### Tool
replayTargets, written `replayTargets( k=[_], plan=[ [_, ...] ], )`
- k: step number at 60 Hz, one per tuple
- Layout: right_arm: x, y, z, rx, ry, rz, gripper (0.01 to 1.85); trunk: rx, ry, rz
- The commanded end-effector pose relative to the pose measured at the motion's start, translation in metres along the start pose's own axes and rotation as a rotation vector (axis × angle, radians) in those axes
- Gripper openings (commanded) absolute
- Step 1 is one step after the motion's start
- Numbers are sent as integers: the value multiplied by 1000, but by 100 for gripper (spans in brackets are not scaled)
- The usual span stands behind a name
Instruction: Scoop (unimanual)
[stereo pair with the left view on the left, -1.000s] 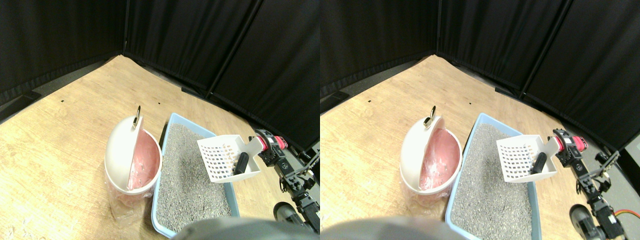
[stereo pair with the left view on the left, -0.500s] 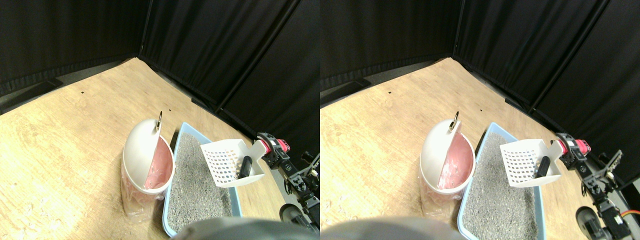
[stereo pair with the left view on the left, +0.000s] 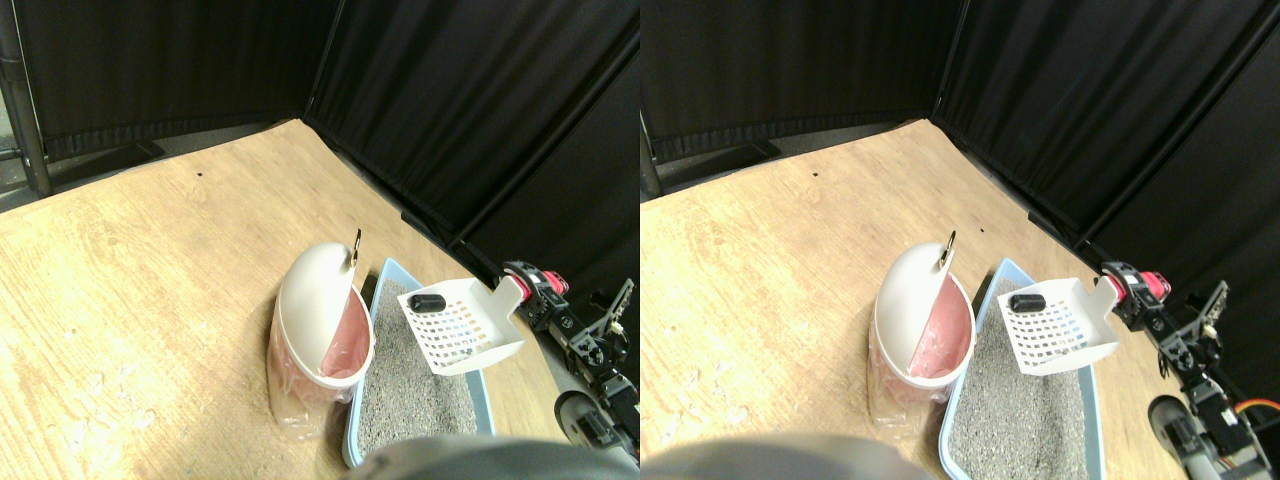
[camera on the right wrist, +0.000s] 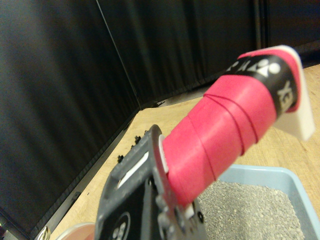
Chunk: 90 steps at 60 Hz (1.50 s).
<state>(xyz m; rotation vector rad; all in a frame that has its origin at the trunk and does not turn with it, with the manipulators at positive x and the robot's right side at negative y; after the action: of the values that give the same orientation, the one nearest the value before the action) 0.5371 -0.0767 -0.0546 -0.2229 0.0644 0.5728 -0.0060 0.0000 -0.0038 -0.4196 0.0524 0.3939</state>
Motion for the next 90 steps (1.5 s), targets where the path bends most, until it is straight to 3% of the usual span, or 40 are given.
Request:
replayTargets(
  k=[1, 7, 17, 30, 33, 55, 64, 75, 76, 90],
  plan=[
    [6, 6, 9, -7, -37, 27, 6, -15, 10, 26],
    [10, 11, 9, -3, -32, 29, 6, -26, 14, 38],
    [17, 25, 8, -29, -19, 107, 6, -34, 15, 53],
    [21, 40, 8, -43, 12, 151, 6, -43, 16, 67],
    [23, 44, 7, -47, 12, 193, 6, -46, 17, 71],
    [26, 61, 10, -86, 24, 248, 6, -61, 14, 84],
    [29, 66, 12, -191, 25, 217, 6, -62, 12, 85],
    [29, 74, 15, -375, 24, 117, 6, -68, 8, 82],
    [29, 75, 15, -372, 25, 110, 13, -68, 7, 83],
    [30, 73, 17, -390, 9, 114, 6, -71, 10, 82]
  ],
)
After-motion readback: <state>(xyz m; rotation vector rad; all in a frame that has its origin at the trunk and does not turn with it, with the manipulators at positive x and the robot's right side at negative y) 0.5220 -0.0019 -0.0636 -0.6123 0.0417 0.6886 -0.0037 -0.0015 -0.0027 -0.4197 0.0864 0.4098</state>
